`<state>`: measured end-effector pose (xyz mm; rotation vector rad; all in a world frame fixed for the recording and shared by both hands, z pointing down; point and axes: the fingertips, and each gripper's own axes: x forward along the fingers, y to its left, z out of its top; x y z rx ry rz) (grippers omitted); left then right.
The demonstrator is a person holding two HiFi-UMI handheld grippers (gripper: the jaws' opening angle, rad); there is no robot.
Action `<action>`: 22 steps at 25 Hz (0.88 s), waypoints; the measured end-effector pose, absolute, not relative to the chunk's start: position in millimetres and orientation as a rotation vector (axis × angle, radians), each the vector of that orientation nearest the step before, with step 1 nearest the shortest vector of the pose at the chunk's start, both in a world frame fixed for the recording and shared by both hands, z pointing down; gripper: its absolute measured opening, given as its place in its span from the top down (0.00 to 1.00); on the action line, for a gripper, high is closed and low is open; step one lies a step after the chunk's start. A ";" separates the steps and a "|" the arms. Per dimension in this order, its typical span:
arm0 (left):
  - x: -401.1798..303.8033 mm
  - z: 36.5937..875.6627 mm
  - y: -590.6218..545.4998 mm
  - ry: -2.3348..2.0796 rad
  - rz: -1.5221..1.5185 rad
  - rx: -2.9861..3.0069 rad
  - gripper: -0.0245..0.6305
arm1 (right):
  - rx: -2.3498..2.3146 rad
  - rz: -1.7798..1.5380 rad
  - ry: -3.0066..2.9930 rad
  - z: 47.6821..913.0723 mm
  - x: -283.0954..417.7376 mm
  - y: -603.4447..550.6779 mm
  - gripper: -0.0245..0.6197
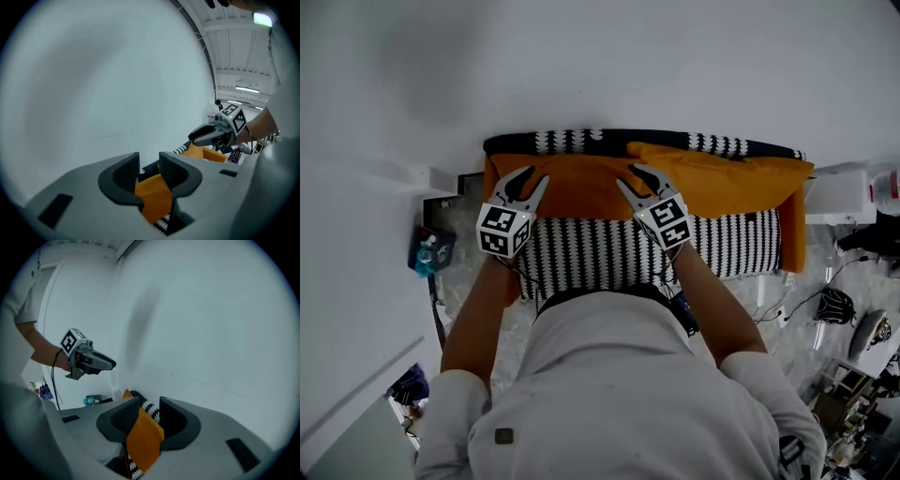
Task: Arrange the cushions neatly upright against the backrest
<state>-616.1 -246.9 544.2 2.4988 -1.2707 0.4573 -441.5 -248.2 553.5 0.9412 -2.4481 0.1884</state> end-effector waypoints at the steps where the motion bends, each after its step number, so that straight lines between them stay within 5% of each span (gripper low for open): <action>1: -613.2 536.2 -241.1 -1.274 0.448 2.510 0.76 | 0.959 0.183 -2.462 545.2 -439.8 -245.4 0.73; 10: -592.1 479.2 -206.3 -1.320 0.321 2.585 0.89 | 1.036 0.056 -2.574 477.1 -433.4 -220.9 0.88; 22: -557.1 445.4 -191.7 -1.297 0.290 2.668 0.95 | 1.036 0.024 -2.614 440.4 -400.2 -203.3 0.92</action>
